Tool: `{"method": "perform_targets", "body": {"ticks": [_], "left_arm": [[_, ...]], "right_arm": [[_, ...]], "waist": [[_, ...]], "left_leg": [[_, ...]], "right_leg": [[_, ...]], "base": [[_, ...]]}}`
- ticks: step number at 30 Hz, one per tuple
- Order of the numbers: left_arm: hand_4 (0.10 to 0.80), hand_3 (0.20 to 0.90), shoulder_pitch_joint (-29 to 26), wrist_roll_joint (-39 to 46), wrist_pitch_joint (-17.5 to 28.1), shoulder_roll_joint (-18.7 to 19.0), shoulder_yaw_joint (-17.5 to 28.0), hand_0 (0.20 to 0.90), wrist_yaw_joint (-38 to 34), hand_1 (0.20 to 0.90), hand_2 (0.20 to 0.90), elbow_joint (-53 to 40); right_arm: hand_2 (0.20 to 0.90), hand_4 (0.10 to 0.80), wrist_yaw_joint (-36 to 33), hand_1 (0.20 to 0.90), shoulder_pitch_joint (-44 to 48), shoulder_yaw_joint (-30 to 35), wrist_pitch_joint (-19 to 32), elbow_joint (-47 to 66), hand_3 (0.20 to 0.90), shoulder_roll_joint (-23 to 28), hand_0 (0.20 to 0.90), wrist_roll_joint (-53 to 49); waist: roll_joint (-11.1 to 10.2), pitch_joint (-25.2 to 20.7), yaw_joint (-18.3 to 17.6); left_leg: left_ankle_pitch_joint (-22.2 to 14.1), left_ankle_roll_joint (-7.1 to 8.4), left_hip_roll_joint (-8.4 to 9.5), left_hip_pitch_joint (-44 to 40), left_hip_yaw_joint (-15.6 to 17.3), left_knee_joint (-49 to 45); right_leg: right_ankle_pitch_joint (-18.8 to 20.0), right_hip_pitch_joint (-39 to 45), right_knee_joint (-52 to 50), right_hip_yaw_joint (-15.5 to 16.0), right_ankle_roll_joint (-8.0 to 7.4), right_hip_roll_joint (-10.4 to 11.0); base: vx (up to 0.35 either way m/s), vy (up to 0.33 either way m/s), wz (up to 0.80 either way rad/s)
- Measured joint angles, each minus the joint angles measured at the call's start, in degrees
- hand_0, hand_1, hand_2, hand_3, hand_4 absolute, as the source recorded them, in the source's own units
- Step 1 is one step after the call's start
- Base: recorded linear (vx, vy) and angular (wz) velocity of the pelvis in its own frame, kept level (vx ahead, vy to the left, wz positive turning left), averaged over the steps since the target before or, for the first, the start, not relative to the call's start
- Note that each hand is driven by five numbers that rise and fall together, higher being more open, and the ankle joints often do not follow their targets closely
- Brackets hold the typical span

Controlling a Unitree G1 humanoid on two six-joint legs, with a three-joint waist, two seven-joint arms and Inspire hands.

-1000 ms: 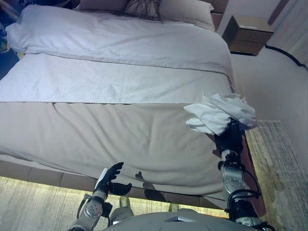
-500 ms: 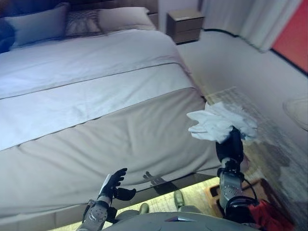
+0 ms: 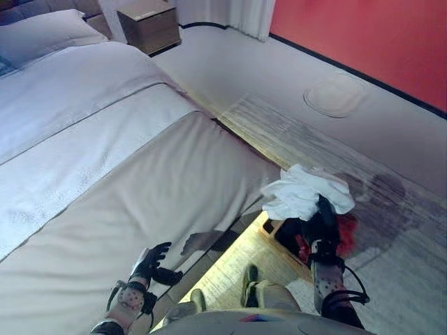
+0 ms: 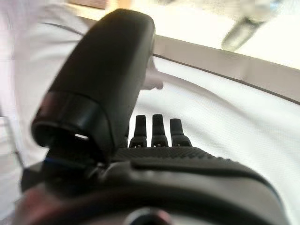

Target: Pick up the clothes from the bed and place them into the basket

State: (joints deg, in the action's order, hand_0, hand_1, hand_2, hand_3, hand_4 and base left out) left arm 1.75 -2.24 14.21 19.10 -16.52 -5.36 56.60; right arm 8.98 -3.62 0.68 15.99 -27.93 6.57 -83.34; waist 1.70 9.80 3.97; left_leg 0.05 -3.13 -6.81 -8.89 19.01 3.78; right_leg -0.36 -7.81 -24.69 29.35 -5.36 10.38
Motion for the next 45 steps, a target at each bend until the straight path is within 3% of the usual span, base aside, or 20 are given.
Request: {"method": "perform_targets", "body": {"ticks": [2, 3, 4, 5, 6, 7, 9, 10, 11, 14, 16, 17, 18, 19, 20, 22, 23, 28, 31, 45], "left_arm": [[0.8, 0.9, 0.98, 0.07, -0.3, 0.02, 0.02, 0.9, -0.35, 0.9, 0.9, 0.03], [0.8, 0.9, 2.03, 0.06, -0.32, 0.06, 0.03, 0.9, -0.41, 0.9, 0.9, 0.06], [0.8, 0.9, 2.77, 0.06, -0.36, 0.58, -0.25, 0.9, -0.5, 0.9, 0.9, 0.23], [0.8, 0.9, 2.8, 0.07, -0.58, 0.36, -0.18, 0.9, -1.06, 0.9, 0.9, 1.16], [0.8, 0.9, 2.83, 0.07, -0.66, -0.74, -0.19, 0.9, -1.28, 0.9, 0.9, 1.28], [0.8, 0.9, 3.18, 0.07, -0.36, -1.42, -0.18, 0.9, -1.2, 0.9, 0.9, 0.52], [0.8, 0.9, 2.25, 0.01, -0.28, -3.36, -0.76, 0.9, -0.81, 0.9, 0.9, -0.1], [0.8, 0.9, 1.95, -0.02, -0.22, -3.56, -0.67, 0.9, -0.74, 0.9, 0.9, -0.13], [0.8, 0.9, 1.84, -0.01, -0.29, -3.19, -0.54, 0.9, -0.78, 0.9, 0.9, -0.05], [0.8, 0.9, 1.13, 0.0, -0.17, -2.9, -0.54, 0.9, -0.73, 0.9, 0.9, -0.11], [0.8, 0.9, 0.48, 0.02, 0.48, -1.96, -0.03, 0.9, -0.58, 0.9, 0.9, -0.03], [0.8, 0.9, 0.65, 0.05, 0.83, -1.29, 0.6, 0.9, -0.9, 0.9, 0.9, -0.03], [0.8, 0.9, 1.44, 0.07, 1.6, -1.54, 0.71, 0.9, -1.36, 0.9, 0.9, -0.09], [0.8, 0.9, 1.78, 0.08, 1.83, -1.78, 0.55, 0.9, -1.44, 0.9, 0.9, -0.07], [0.8, 0.9, 1.93, 0.43, 2.11, -2.85, 0.53, 0.9, -1.46, 0.9, 0.9, -0.07], [0.8, 0.9, 1.62, 1.08, 1.33, -4.85, 0.46, 0.9, -1.44, 0.9, 0.9, -0.03], [0.8, 0.9, 1.37, 1.13, 0.76, -4.9, 0.28, 0.9, -1.46, 0.9, 0.9, -0.03], [0.8, 0.9, -0.92, 1.32, 0.66, -2.61, -0.73, 0.9, -1.46, 0.9, 0.9, 0.02], [0.8, 0.9, -0.14, 2.16, 0.84, -1.73, -0.71, 0.9, -1.46, 0.9, 0.9, 0.05], [0.8, 0.9, 3.37, 2.12, 1.16, -0.99, -0.7, 0.9, -0.14, 0.9, 0.9, -0.04]], "right_arm": [[0.3, 0.1, -0.59, 0.3, 0.47, -1.4, -0.83, 0.05, 0.2, -0.07, 0.3, 1.98], [0.3, 0.1, -1.3, 0.3, 0.77, -3.02, -1.44, 0.12, 0.2, -0.39, 0.3, 3.67], [0.3, 0.1, -2.05, 0.3, 0.87, -4.6, -1.76, 0.1, 0.2, -1.21, 0.3, 4.81], [0.3, 0.1, -3.5, 0.3, 1.23, -6.83, -2.22, 0.08, 0.2, -1.27, 0.3, 6.08], [0.3, 0.1, -4.86, 0.3, 1.51, -8.18, -2.53, -0.11, 0.2, -0.98, 0.3, 7.49], [0.3, 0.1, -6.32, 0.3, 1.27, -9.22, -2.6, 0.03, 0.2, -0.97, 0.3, 8.7], [0.3, 0.1, -9.28, 0.3, 1.59, -9.56, -3.27, -0.12, 0.2, 1.1, 0.3, 12.02], [0.3, 0.1, -10.2, 0.3, 1.72, -9.58, -3.72, -0.88, 0.2, 1.88, 0.3, 13.12], [0.3, 0.1, -11.18, 0.3, 1.83, -9.6, -4.25, -1.88, 0.2, 1.99, 0.3, 13.63], [0.3, 0.1, -13.18, 0.3, 1.7, -8.95, -4.38, -4.69, 0.2, 3.27, 0.3, 15.05], [0.3, 0.1, -14.09, 0.3, 3.19, -7.58, -5.54, -9.28, 0.2, 3.48, 0.3, 16.4], [0.3, 0.1, -14.97, 0.3, 4.13, -7.74, -6.42, -10.76, 0.2, 3.67, 0.3, 17.0], [0.3, 0.1, -15.15, 0.3, 4.74, -8.19, -6.65, -10.93, 0.2, 4.89, 0.3, 17.48], [0.3, 0.1, -15.14, 0.3, 5.39, -8.25, -6.77, -11.2, 0.2, 5.42, 0.3, 17.81], [0.3, 0.1, -15.18, 0.3, 7.2, -8.25, -7.2, -11.89, 0.2, 6.84, 0.3, 18.68], [0.3, 0.1, -17.39, 0.3, 9.51, -9.48, -8.07, -13.7, 0.2, 9.2, 0.3, 20.64], [0.3, 0.1, -17.96, 0.3, 9.45, -9.56, -8.38, -14.49, 0.2, 8.94, 0.3, 21.15], [0.3, 0.1, -18.79, 0.3, 8.82, -9.87, -8.91, -17.8, 0.2, 6.56, 0.3, 23.28], [0.3, 0.1, -18.83, 0.3, 9.4, -9.83, -9.04, -17.84, 0.2, 5.59, 0.3, 23.48], [0.3, 0.1, -19.04, 0.3, 14.51, -5.51, -9.9, -22.32, 0.2, 6.98, 0.3, 23.91]], "waist": [[-0.34, -0.2, 2.03], [-1.78, -1.05, 2.8], [-3.42, -1.8, 3.32], [-4.23, -2.1, 3.95], [-3.63, -1.95, 4.13], [-4.45, -2.08, 4.5], [-3.84, -2.44, 4.23], [-3.5, -2.64, 4.62], [-4.16, -2.72, 4.46], [-5.98, -2.76, 2.11], [-7.65, -2.03, 3.24], [-8.83, -1.43, 4.65], [-7.26, -1.24, 5.78], [-6.51, -1.05, 5.9], [-4.09, -0.44, 5.68], [0.08, -0.55, 5.52], [0.55, -0.76, 5.34], [-3.59, -1.17, 5.41], [-3.84, -1.33, 5.71], [-2.59, -2.39, 8.24]], "left_leg": [[-0.04, 0.25, -0.91, -0.78, 3.42, -0.39], [-0.28, 0.66, -1.02, -1.03, 5.53, -0.55], [0.43, 3.35, -0.38, -1.46, 6.43, -0.61], [1.15, 4.36, -1.33, -1.07, 7.56, -2.01], [0.88, 4.52, -3.55, 0.35, 7.49, -5.2], [-1.11, 6.12, -2.85, 1.55, 5.7, -4.67], [-0.79, 6.3, -0.26, 3.63, 3.16, -0.01], [1.81, 6.3, -0.38, 3.79, 1.29, -0.35], [2.9, 7.64, -1.12, 3.57, 1.27, -1.09], [3.38, 8.22, -1.42, 3.47, 0.31, -1.96], [3.4, 8.71, -1.22, 6.52, -3.94, -10.33], [2.17, 9.73, -0.83, 9.92, -7.76, -17.86], [-0.38, 12.54, 0.36, 10.67, -14.47, -15.47], [-0.21, 12.63, 0.34, 10.91, -15.37, -13.67], [0.32, 11.9, 0.18, 12.04, -16.1, -10.73], [2.44, 9.1, 0.19, 12.24, -14.42, -5.43], [4.9, 8.21, 0.01, 11.42, -14.66, -4.38], [6.48, 6.79, 3.38, 7.87, -15.09, 0.79], [6.6, 5.98, 4.87, 6.19, -15.41, 1.27], [6.15, 6.69, 4.81, 5.61, -17.92, 1.3]], "right_leg": [[-1.47, 2.64, -0.63, 3.5, -1.21, 3.64], [-2.2, 4.73, 0.62, 4.54, -1.67, 5.8], [-2.11, 6.8, 6.56, 3.55, -1.84, 5.81], [-3.75, 9.17, 13.98, 2.25, 1.37, 2.18], [-0.91, 10.56, 18.55, 0.91, 4.39, -0.7], [0.35, 11.11, 22.03, -0.9, 5.28, -1.2], [1.98, 11.3, 26.06, -3.42, 4.99, -4.2], [2.13, 11.46, 27.08, -4.85, 4.65, -5.78], [2.21, 12.26, 28.22, -5.35, 4.4, -6.63], [2.17, 13.05, 29.8, -5.29, 3.96, -7.18], [1.69, 12.63, 30.03, -8.58, 4.68, -6.11], [2.12, 13.23, 30.18, -11.2, 5.37, -4.9], [2.32, 12.72, 30.23, -14.5, 5.59, -4.77], [2.29, 12.23, 30.23, -15.03, 5.61, -4.88], [2.46, 11.39, 30.23, -15.91, 5.64, -5.5], [3.58, 11.05, 29.97, -14.68, 4.8, -6.16], [3.73, 11.59, 30.0, -14.58, 4.37, -6.18], [3.19, 13.42, 29.96, -12.87, 2.8, -3.07], [2.96, 15.21, 29.96, -12.17, 1.87, -1.94], [2.55, 17.1, 30.22, -9.59, 0.75, -2.03]], "base": [[-0.029, -0.142, -1.24], [-0.09, -0.219, -1.07], [-0.127, -0.266, -1.25], [-0.121, -0.222, -1.05], [-0.118, -0.171, -0.96], [-0.131, -0.175, -0.83], [-0.105, -0.15, -0.88], [-0.077, -0.114, -0.88], [-0.044, -0.055, -0.59], [-0.076, -0.014, -0.08], [0.011, 0.067, -0.53], [-0.028, 0.084, -1.07], [-0.051, 0.087, -1.11], [-0.049, 0.084, -1.01], [-0.002, 0.095, -0.78], [0.071, 0.104, -0.64], [0.091, 0.065, -0.12], [0.094, -0.006, 0.17], [0.08, -0.041, 0.13], [0.039, -0.022, 0.09]]}}
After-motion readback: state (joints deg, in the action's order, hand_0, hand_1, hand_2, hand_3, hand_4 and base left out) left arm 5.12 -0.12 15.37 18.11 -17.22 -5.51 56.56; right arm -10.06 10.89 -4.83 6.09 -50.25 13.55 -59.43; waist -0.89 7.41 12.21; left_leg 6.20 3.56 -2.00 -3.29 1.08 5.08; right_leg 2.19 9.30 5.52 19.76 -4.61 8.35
